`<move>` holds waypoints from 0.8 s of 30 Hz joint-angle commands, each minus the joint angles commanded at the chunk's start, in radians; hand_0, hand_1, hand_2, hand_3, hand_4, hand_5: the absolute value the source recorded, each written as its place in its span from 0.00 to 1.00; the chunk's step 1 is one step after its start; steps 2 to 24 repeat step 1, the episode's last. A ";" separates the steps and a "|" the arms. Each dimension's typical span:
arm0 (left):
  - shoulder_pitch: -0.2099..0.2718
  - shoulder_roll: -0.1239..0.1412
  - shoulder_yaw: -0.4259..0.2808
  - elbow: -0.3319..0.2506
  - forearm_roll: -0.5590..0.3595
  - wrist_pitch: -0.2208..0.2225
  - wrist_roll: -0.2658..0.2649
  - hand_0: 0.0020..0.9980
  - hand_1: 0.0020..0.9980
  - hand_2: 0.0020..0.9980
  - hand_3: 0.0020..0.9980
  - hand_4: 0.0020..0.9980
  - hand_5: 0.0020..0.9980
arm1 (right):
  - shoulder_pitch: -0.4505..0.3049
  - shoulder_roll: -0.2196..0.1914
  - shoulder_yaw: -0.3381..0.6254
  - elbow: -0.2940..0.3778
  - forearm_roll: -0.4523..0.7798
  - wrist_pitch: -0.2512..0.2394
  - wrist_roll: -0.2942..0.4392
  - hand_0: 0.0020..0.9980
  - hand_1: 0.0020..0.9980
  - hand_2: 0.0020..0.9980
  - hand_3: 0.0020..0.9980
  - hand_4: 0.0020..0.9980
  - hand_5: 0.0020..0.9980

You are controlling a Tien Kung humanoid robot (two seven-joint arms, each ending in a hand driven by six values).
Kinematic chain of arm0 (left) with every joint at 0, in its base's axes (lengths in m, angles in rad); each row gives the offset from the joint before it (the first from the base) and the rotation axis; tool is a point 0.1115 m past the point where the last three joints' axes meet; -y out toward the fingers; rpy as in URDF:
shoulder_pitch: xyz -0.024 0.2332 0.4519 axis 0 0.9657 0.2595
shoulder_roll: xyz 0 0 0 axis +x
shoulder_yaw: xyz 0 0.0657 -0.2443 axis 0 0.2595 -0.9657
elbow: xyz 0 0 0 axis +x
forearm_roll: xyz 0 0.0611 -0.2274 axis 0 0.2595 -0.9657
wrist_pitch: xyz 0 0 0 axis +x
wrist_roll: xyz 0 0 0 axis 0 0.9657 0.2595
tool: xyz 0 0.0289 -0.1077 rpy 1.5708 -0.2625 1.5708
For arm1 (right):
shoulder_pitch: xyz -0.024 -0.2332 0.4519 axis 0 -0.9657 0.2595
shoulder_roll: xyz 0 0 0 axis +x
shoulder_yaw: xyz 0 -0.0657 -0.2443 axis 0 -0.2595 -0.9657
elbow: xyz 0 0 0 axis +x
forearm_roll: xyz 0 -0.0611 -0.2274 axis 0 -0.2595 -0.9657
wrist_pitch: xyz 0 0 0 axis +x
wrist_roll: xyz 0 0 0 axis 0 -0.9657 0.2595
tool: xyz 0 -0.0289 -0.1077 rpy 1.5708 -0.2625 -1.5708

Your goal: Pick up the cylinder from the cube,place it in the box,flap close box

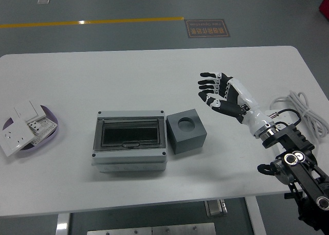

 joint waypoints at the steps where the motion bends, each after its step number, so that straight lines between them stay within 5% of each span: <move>1: -0.001 0.001 0.001 0.000 0.000 0.000 0.000 0.64 0.67 0.68 0.72 0.78 0.31 | -0.001 0.000 0.000 0.000 0.000 0.000 0.000 0.71 0.70 0.68 0.78 0.67 0.02; 24: -0.001 0.001 0.001 0.000 0.000 0.000 0.000 0.64 0.67 0.68 0.72 0.78 0.31 | -0.001 0.000 0.000 0.000 0.000 0.000 0.000 0.71 0.70 0.68 0.78 0.67 0.02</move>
